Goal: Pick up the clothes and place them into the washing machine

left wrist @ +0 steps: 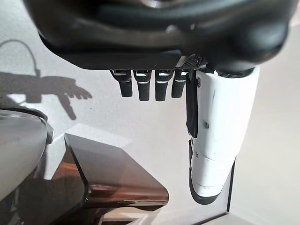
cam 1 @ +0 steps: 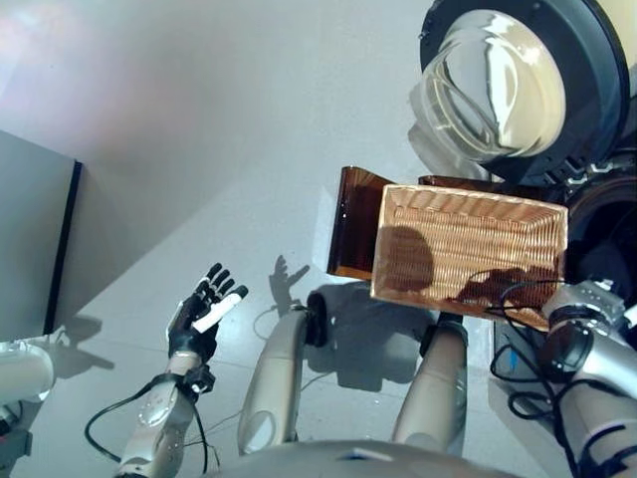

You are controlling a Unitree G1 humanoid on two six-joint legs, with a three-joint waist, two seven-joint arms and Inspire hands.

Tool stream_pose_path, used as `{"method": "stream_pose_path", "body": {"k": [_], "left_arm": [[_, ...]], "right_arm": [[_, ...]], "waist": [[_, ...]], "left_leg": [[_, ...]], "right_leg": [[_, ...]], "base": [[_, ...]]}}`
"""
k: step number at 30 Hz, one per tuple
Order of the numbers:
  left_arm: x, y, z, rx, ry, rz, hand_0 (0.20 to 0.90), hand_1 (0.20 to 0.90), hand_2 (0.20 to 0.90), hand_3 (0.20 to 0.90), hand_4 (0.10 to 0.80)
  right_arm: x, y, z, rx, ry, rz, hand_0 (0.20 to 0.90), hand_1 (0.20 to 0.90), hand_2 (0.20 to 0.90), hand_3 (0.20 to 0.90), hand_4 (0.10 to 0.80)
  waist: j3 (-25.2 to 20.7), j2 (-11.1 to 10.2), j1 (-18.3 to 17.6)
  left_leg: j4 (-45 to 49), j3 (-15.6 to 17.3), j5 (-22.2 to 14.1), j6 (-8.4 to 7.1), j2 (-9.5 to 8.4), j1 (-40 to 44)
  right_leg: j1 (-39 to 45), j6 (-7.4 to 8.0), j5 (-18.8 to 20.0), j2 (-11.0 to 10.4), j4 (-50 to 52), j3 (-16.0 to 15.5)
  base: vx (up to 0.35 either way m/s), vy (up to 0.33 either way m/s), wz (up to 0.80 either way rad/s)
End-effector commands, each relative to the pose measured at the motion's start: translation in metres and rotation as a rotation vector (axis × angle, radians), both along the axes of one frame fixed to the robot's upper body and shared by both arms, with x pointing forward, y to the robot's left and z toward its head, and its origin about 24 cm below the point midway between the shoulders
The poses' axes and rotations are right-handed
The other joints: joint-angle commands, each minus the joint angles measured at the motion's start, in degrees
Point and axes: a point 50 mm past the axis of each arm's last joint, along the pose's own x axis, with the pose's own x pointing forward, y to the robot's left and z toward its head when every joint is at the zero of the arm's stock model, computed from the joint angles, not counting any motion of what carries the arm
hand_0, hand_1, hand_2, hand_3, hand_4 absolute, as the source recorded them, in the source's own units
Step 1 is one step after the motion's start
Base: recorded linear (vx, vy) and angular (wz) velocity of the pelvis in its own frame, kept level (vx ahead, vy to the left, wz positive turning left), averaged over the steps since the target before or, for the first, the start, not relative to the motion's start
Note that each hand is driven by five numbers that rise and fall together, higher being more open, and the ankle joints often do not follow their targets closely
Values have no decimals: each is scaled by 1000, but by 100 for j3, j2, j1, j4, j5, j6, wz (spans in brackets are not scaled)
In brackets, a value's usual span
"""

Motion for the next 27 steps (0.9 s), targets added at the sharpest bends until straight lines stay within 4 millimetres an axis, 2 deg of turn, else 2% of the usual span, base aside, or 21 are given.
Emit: {"method": "stream_pose_path", "body": {"k": [1,3,7,9,10,11,12,16,27], "left_arm": [[0,19,19,49,-94,27,900,900,900,900,800],[-1,20,19,51,-91,29,900,900,900,900,800],[-2,24,19,62,-87,57,900,900,900,900,800],[-2,25,19,63,-86,58,900,900,900,900,800],[-3,26,18,64,-83,65,900,900,900,900,800],[-4,26,18,65,-84,69,900,900,900,900,800],[-4,26,18,64,-81,74,900,900,900,900,800],[-3,28,18,66,-84,76,900,900,900,900,800],[0,29,23,73,-107,73,900,900,900,900,800]], "right_arm": [[-34,-48,55,-254,68,-149,200,200,200,200,300],[-35,-48,57,-262,78,-148,200,200,200,200,300],[-30,-52,76,-340,57,-150,200,200,200,200,300],[-32,-53,76,-345,63,-146,200,200,200,200,300],[-31,-53,76,-348,71,-145,244,244,244,244,331],[-29,-52,78,-357,72,-141,510,510,510,510,522],[-29,-51,76,-351,74,-139,900,900,900,900,800],[-28,-49,67,-322,105,-119,900,900,900,900,800],[-13,-32,46,-301,154,-3,900,900,900,900,800]], "waist": [[-295,35,-110],[-298,20,-118],[-324,-82,-182],[-325,-94,-188],[-326,-102,-176],[-327,-115,-176],[-317,-126,-194],[-322,-139,-175],[-308,-192,-142]], "left_leg": [[-453,-429,376,-543,328,69],[-461,-422,379,-547,339,74],[-538,-406,408,-579,378,72],[-541,-406,415,-584,378,64],[-540,-404,421,-585,379,61],[-539,-404,424,-584,380,57],[-533,-402,421,-585,382,50],[-541,-403,417,-587,390,64],[-593,-400,466,-573,386,133]], "right_leg": [[-7,-260,-71,146,272,9],[-18,-264,-71,159,283,8],[-42,-282,-46,205,243,-2],[-47,-288,-44,212,243,2],[-51,-296,-43,215,249,6],[-56,-307,-41,226,250,12],[-59,-312,-40,238,251,13],[-56,-312,-37,239,246,13],[56,-327,7,275,155,-17]], "base": [[0,0,0],[0,0,0],[0,-4,-2],[0,-6,-4],[-3,-7,-4],[-7,-5,-3],[-4,-6,-3],[0,0,0],[0,0,0]]}}
